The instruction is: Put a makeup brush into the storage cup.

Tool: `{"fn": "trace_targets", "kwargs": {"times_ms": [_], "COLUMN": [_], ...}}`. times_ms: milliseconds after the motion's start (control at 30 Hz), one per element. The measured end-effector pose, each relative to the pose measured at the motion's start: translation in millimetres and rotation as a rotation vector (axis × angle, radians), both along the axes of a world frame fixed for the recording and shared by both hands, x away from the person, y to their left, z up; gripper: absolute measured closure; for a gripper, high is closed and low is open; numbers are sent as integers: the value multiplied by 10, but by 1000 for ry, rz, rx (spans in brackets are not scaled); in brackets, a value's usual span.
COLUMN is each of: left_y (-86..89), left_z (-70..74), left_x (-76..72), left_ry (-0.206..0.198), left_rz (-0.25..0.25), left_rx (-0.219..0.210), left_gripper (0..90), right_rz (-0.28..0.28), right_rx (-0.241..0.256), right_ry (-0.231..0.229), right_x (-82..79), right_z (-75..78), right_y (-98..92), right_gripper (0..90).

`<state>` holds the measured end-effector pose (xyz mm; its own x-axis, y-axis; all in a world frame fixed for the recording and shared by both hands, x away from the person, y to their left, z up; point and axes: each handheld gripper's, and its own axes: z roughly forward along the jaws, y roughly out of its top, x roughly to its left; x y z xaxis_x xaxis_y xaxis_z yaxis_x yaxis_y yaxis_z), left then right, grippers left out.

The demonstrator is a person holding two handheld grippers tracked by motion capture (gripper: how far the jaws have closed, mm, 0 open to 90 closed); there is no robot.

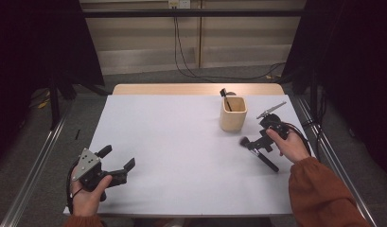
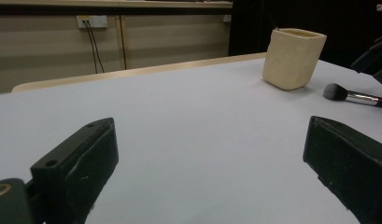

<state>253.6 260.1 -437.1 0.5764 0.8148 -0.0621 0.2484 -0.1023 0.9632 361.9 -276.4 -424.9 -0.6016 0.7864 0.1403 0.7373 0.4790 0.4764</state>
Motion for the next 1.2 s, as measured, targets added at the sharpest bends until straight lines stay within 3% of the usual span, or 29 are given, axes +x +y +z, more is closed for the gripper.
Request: {"fn": "trace_targets", "kwargs": {"times_ms": [100, 300, 400, 467, 667, 867, 1000, 1100, 1200], "left_y": [-4, -3, 2, 0, -9, -3, -5, -3, -12], "left_z": [0, -8, -8, -7, -5, -5, -5, -4, -4], "left_x": [-1, 13, 16, 16, 21, 25, 24, 25, 27], "left_ry": [-1, 3, 0, 1, -2, -3, -4, -4, -5], "left_rz": [1, 3, 5, 4, -1, 2, 1, 2, 2], "left_rx": [4, 0, -1, 1, 6, 5, 4, 7, 5], "left_gripper": [33, 32, 33, 33, 33, 33, 33, 33, 33], "right_rz": [29, 72, 108, 125, 129, 136, 149, 151, 145], "right_rx": [-55, -120, -156, -151, -241, -259, -262, -277, -305], "right_ry": [43, 131, 128, 149, 208, 227, 229, 221, 204], "right_x": [50, 130, 147, 160, 209, 224, 223, 213, 198], "right_z": [-30, -115, -131, -133, -189, -233, -252, -271, -271], "right_y": [24, 87, 132, 151, 196, 232, 252, 282, 303], "right_gripper": [85, 81, 92, 78, 101, 178, 355, 360, 421]}}
